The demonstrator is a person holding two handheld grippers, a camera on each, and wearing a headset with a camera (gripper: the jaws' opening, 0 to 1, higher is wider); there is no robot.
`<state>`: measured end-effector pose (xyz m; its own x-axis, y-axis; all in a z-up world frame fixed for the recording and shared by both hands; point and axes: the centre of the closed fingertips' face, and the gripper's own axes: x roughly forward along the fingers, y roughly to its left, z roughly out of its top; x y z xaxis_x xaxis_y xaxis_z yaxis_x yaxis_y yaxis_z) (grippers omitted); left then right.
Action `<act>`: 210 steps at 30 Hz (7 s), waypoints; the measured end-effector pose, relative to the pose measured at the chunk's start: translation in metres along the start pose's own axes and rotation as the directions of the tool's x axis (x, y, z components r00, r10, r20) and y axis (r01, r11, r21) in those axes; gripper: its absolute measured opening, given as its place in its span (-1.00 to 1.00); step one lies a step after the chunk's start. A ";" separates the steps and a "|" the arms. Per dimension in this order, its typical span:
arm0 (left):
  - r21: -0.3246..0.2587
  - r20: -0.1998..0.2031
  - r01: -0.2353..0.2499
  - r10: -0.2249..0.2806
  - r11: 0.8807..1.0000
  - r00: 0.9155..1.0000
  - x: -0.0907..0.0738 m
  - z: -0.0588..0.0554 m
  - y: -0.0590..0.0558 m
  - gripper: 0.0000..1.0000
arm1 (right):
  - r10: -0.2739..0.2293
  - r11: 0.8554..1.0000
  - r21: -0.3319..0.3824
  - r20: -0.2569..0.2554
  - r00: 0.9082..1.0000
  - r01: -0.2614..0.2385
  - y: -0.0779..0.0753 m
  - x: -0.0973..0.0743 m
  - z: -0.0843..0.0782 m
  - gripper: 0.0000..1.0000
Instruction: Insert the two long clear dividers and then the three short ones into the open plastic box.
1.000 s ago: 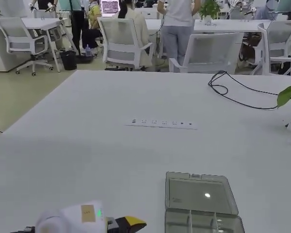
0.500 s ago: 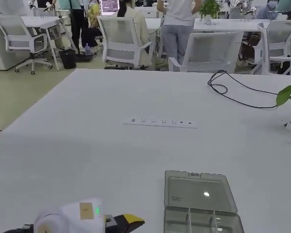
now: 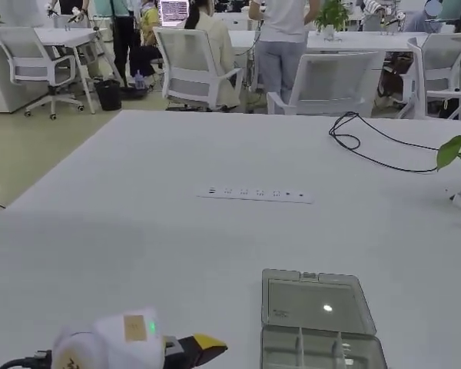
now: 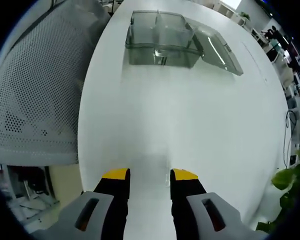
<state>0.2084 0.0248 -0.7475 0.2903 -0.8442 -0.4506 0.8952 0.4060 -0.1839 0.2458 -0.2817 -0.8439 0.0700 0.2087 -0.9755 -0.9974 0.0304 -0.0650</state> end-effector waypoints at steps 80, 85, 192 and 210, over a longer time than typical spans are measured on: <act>-0.651 0.259 0.264 -0.118 0.711 0.959 0.074 0.093 -0.050 -1.00 | -0.197 0.970 -0.076 0.302 0.933 0.230 0.029 -0.110 0.231 -0.33; -0.632 0.255 0.259 -0.119 0.731 0.960 0.072 0.092 -0.051 -1.00 | -0.193 0.973 -0.062 0.322 0.927 0.224 0.027 -0.116 0.232 -0.31; -0.011 0.115 0.072 -0.070 0.997 0.991 0.013 0.030 -0.019 0.40 | 0.118 0.988 0.042 0.409 0.905 -0.148 -0.001 -0.091 0.206 -0.94; -0.029 0.087 0.086 -0.083 0.996 0.993 0.015 0.017 -0.018 0.66 | 0.101 0.995 -0.012 0.325 0.940 -0.103 -0.023 -0.047 0.196 -0.94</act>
<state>0.2023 -0.0010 -0.7365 0.2434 -0.9021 -0.3564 0.9067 0.3421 -0.2466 0.2686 -0.1004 -0.7552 -0.0300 0.5169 -0.8555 -0.9994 -0.0025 0.0335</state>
